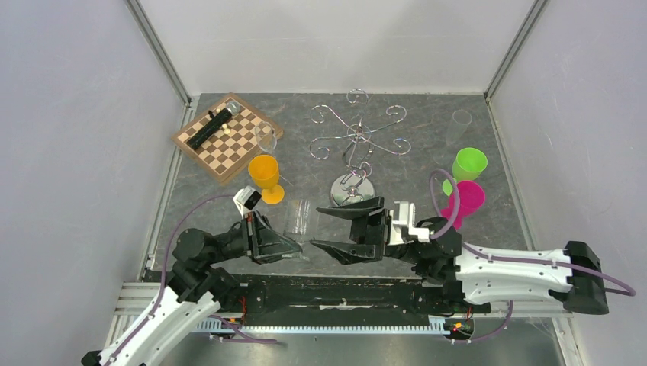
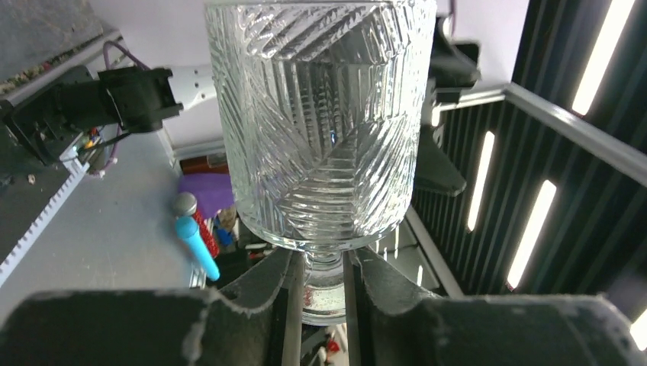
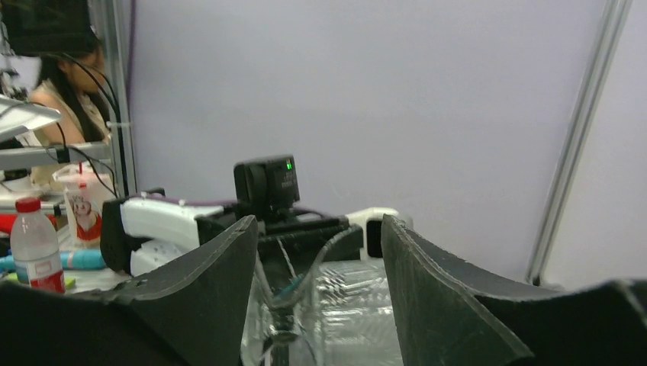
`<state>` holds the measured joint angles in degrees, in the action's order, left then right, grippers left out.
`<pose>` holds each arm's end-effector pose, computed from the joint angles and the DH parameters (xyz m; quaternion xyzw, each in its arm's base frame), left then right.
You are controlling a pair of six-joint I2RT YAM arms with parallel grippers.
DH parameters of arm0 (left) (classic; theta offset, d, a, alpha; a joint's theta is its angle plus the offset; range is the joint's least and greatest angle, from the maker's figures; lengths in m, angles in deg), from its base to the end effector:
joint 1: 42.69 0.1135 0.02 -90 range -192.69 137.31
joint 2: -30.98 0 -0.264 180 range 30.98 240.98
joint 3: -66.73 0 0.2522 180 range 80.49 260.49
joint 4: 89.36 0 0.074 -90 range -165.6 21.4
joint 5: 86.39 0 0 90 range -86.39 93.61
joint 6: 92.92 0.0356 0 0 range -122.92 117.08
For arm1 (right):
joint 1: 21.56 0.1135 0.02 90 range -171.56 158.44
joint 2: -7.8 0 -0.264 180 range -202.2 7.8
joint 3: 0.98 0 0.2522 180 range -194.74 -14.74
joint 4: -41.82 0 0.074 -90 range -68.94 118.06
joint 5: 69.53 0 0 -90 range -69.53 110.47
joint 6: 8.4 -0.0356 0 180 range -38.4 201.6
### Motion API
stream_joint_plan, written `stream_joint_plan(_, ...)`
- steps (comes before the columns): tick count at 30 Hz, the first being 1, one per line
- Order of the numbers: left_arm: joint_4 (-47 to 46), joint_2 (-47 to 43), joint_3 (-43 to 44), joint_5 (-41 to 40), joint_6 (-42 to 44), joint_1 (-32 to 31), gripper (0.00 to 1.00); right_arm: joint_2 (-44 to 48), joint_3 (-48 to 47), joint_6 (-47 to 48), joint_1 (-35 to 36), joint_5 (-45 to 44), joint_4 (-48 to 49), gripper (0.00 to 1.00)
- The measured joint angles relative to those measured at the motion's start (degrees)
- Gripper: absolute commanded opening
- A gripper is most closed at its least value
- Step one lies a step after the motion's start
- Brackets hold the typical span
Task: Take the wine glass off the wine glass rack
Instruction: Place the wine glass at the center of the board.
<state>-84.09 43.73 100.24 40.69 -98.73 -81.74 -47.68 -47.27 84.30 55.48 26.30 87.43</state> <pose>0.0618 -0.0778 0.2885 -0.0501 0.6253 -0.7707 0.1119 0.0430 0.2029 0.3557 -0.3234 0.3164 0.5569 0.6965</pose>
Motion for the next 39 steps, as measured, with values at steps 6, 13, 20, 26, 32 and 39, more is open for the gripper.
stream_joint_plan(6, 6.7, 1.6, 6.6, 6.6, 8.5, 0.0, 0.02, 5.4, -8.4, 0.3, 0.0, -2.0, -25.2, 0.64)
stream_joint_plan(13, 25.2, 6.9, 19.6, 12.3, 27.2, 0.0, 0.02, 10.1, -14.6, 0.4, 0.0, -1.3, -45.3, 0.66)
stream_joint_plan(20, 39.6, 7.7, 27.8, 15.4, 43.3, 0.0, 0.02, 11.9, -21.9, 0.5, 0.0, 2.8, -60.4, 0.67)
stream_joint_plan(26, 50.8, 9.1, 29.5, 16.3, 54.6, 0.0, 0.02, 9.3, -30.4, 1.3, 0.0, 9.3, -70.4, 0.66)
stream_joint_plan(32, 60.0, 11.4, 29.7, 17.4, 63.4, 0.0, 0.02, 3.5, -36.0, 2.9, 0.0, 15.0, -77.1, 0.64)
stream_joint_plan(39, 66.6, 11.3, 33.0, 19.6, 70.7, 0.0, 0.02, -1.8, -36.9, 4.8, -0.4, 19.1, -82.2, 0.63)
